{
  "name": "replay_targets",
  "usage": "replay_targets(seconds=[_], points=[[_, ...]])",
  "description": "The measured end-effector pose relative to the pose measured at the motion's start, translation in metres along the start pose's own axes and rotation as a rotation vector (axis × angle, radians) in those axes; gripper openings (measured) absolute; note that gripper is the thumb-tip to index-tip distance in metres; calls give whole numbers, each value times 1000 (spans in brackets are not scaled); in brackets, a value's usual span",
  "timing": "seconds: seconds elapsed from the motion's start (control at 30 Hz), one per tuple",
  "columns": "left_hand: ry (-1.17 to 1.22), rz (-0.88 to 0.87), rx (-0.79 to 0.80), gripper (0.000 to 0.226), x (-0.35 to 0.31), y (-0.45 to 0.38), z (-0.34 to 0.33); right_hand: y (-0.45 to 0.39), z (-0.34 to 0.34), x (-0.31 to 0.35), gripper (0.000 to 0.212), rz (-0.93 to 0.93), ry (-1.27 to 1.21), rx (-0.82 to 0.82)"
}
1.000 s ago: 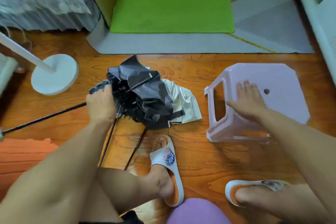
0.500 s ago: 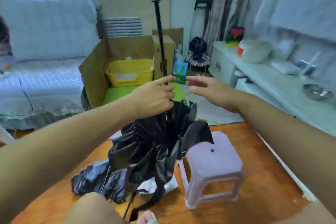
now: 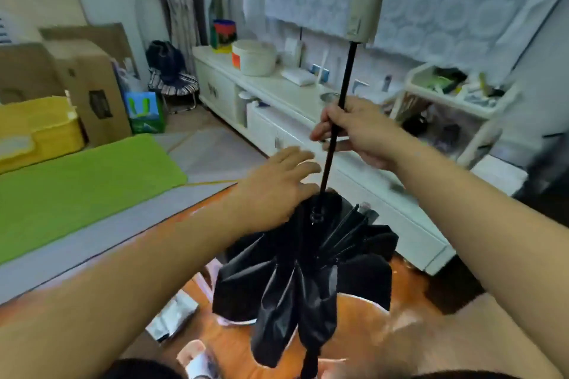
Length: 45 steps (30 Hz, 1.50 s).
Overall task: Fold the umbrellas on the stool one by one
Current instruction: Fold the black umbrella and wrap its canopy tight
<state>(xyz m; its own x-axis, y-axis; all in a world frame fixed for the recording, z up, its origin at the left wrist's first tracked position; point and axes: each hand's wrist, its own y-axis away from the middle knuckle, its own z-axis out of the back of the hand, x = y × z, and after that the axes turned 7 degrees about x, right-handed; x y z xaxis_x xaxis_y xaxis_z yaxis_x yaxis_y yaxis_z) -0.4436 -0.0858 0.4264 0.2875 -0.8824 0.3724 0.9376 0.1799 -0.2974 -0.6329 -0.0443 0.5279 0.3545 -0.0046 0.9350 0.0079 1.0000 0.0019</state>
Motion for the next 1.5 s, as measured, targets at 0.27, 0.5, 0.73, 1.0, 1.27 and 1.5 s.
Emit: replay_targets(seconds=[0.27,0.5,0.73,1.0,1.27,1.5], points=[[880,618,345,38,-70,24,-91,28,-2,-190,34,-358,0,-107],[1339,700,127,47,-73,-41,-68,47,-9,-218,27,-412,69,-58],[1329,597,55,60,-70,-110,-51,51,-13,-207,27,-317,132,44],[1365,622,111,25,-76,-110,-89,65,83,-184,30,-281,346,-187],[1246,635,282,39,-90,-113,-114,4,65,-129,43,-180,1180,154],[992,585,854,16,-56,-3,-158,5,55,-185,34,-253,964,20]])
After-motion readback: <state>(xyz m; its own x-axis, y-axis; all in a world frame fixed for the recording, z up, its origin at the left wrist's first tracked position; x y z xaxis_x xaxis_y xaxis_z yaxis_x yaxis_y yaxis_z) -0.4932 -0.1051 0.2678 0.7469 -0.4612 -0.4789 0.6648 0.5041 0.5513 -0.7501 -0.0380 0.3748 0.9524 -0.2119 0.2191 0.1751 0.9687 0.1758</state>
